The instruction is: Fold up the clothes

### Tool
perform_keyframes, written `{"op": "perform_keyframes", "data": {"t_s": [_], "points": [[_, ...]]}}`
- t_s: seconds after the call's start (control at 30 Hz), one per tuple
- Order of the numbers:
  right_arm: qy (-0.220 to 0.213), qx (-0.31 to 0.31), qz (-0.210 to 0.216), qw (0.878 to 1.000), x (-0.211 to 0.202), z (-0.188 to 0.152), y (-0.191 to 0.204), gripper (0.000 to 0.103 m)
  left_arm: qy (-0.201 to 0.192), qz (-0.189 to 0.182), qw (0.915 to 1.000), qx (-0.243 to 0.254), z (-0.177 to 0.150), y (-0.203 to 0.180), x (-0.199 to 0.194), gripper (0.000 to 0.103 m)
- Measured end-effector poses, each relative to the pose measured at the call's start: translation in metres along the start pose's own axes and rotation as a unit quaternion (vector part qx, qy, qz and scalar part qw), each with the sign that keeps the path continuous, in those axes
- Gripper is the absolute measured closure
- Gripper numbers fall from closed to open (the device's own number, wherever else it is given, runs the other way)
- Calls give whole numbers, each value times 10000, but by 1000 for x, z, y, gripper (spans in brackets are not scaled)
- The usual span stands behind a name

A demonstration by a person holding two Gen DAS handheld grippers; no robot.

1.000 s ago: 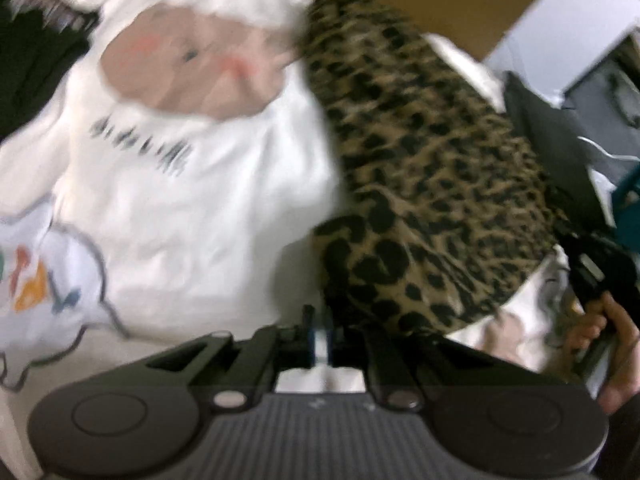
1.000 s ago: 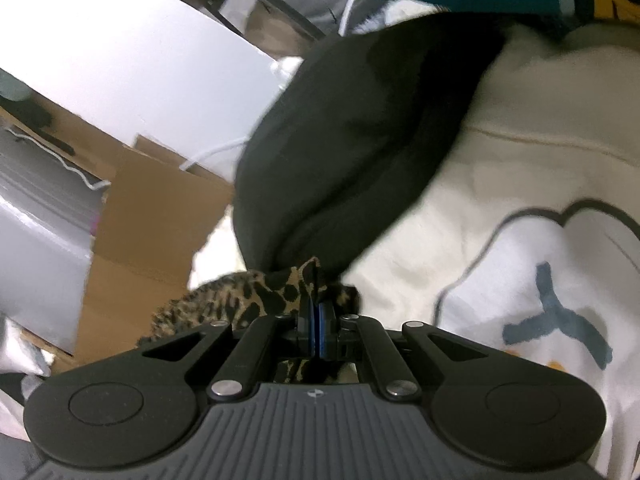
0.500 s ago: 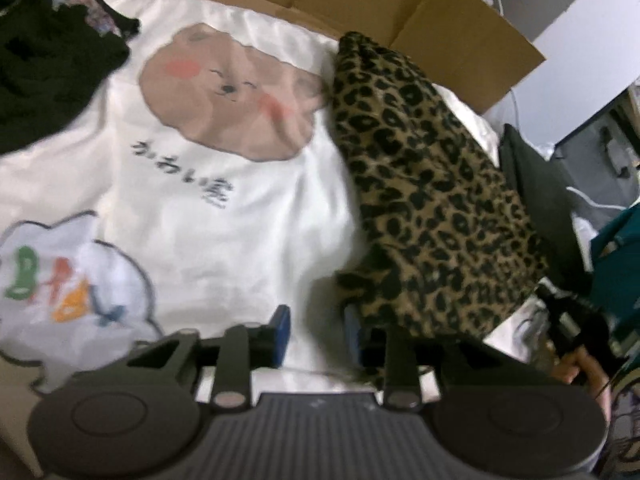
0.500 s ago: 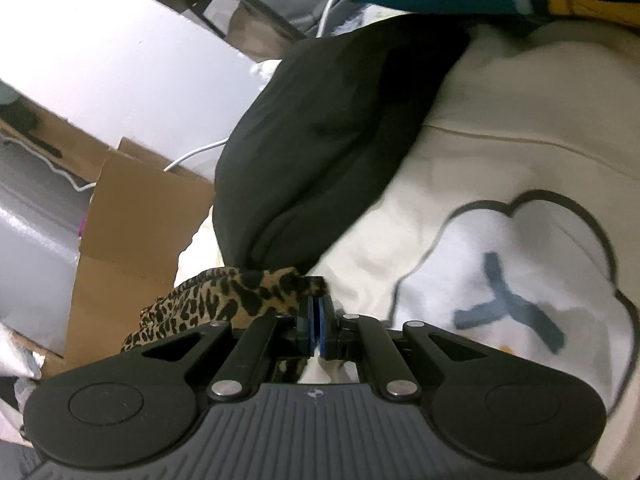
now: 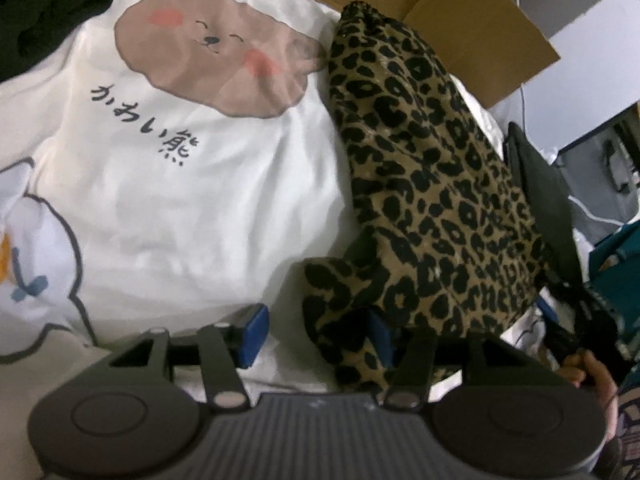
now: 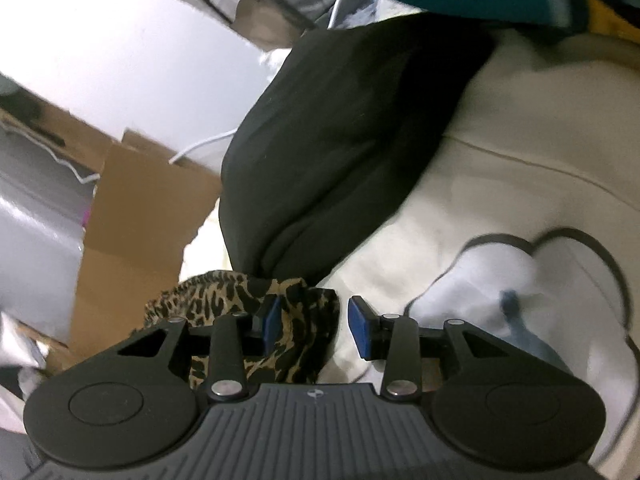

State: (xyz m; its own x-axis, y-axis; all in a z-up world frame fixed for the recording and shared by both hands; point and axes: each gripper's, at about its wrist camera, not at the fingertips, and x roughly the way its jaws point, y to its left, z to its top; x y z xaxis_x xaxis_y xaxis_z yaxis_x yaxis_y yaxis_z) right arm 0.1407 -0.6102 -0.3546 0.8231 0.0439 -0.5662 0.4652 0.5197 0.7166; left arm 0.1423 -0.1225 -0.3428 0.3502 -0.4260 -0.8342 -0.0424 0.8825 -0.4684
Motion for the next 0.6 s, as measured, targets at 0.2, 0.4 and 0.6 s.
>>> {"op": "perform_keyframes", "data": {"t_s": [0.2, 0.4, 0.6], "points": [[192, -443, -139, 9987, 16, 4, 10, 57, -144, -188, 9997, -9, -2, 2, 4, 41], [330, -682, -132, 9970, 20, 4, 16, 81, 41, -496, 9986, -150, -5, -4, 11, 67], [180, -621, -27, 9979, 8, 1, 18, 96, 45, -515, 9982, -311, -8, 4, 9, 94]]}}
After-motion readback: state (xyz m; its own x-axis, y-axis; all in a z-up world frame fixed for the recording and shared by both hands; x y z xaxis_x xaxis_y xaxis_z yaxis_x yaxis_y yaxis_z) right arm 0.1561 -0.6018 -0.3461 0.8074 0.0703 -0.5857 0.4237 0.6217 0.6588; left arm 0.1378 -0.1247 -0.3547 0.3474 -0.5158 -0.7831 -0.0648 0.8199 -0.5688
